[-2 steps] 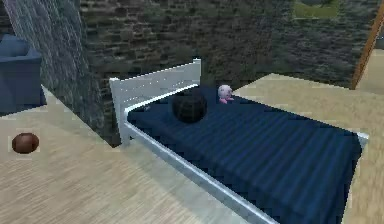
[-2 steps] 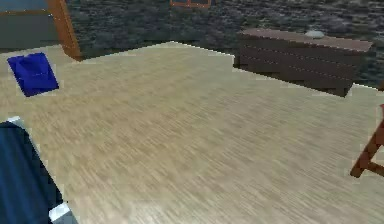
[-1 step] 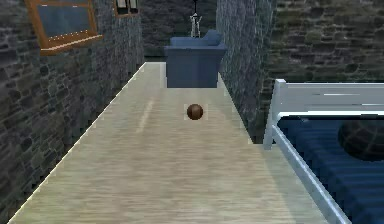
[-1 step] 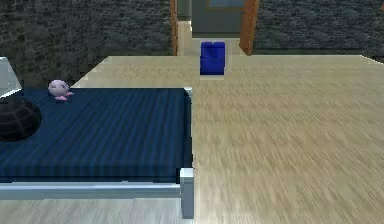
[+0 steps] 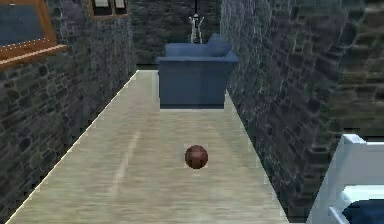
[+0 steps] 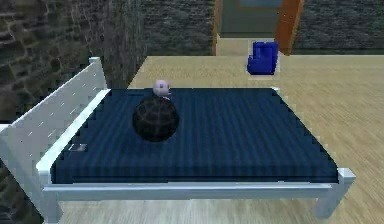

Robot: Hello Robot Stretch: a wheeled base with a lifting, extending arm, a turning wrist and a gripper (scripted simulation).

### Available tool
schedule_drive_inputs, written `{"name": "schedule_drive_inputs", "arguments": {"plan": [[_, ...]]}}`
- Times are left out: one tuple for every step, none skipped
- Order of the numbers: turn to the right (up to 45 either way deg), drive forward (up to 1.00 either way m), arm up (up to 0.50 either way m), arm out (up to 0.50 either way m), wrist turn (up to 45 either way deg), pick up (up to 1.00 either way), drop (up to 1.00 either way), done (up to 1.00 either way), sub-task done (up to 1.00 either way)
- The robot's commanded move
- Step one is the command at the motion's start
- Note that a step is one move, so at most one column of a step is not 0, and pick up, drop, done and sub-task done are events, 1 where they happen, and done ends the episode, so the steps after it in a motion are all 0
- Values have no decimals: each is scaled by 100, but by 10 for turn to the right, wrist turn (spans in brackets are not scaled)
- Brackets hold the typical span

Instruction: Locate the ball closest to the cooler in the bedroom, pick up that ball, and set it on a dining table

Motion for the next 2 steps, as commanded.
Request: {"name": "schedule_drive_inputs", "arguments": {"plan": [[0, 65, 0, 0, 0, 0, 0, 0, 0], [450, 0, 0, 0, 0, 0, 0, 0, 0]]}}
